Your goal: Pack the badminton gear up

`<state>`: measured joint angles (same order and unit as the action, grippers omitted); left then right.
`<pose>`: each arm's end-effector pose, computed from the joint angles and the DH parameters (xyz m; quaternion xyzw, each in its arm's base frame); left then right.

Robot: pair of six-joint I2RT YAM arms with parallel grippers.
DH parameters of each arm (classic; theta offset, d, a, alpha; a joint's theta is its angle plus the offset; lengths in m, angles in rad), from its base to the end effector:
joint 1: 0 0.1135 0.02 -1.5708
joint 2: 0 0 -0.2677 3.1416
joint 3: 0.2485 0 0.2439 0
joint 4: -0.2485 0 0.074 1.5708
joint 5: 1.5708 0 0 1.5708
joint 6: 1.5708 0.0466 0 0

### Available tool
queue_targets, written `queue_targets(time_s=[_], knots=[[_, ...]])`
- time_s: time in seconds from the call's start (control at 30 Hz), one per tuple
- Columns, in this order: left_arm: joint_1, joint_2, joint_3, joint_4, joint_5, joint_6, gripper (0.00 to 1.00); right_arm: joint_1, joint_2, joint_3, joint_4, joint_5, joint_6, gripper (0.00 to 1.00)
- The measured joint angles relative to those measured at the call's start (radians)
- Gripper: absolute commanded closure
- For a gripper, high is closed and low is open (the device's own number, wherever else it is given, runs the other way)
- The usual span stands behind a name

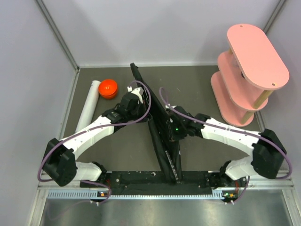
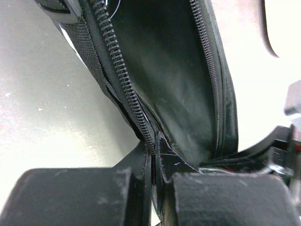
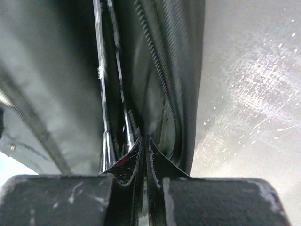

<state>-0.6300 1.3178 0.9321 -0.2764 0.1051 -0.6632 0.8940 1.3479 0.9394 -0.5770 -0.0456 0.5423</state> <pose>0.2311 -0.1745 0.2653 0.0082 0.8976 -0.3017 0.3214 0.1663 0.2104 0.2352 -0.1739 0.9413 0.2062 0.2028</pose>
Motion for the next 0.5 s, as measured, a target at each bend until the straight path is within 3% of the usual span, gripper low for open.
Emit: queue_targets(time_s=[0.3, 0.5], knots=[[0.000, 0.000, -0.011, 0.039, 0.002, -0.074, 1.00, 0.090, 0.173, 0.050, -0.016, 0.130, 0.123, 1.00], [-0.001, -0.001, -0.011, 0.044, -0.032, -0.102, 1.00, 0.152, 0.171, 0.028, -0.066, 0.160, 0.150, 1.00]])
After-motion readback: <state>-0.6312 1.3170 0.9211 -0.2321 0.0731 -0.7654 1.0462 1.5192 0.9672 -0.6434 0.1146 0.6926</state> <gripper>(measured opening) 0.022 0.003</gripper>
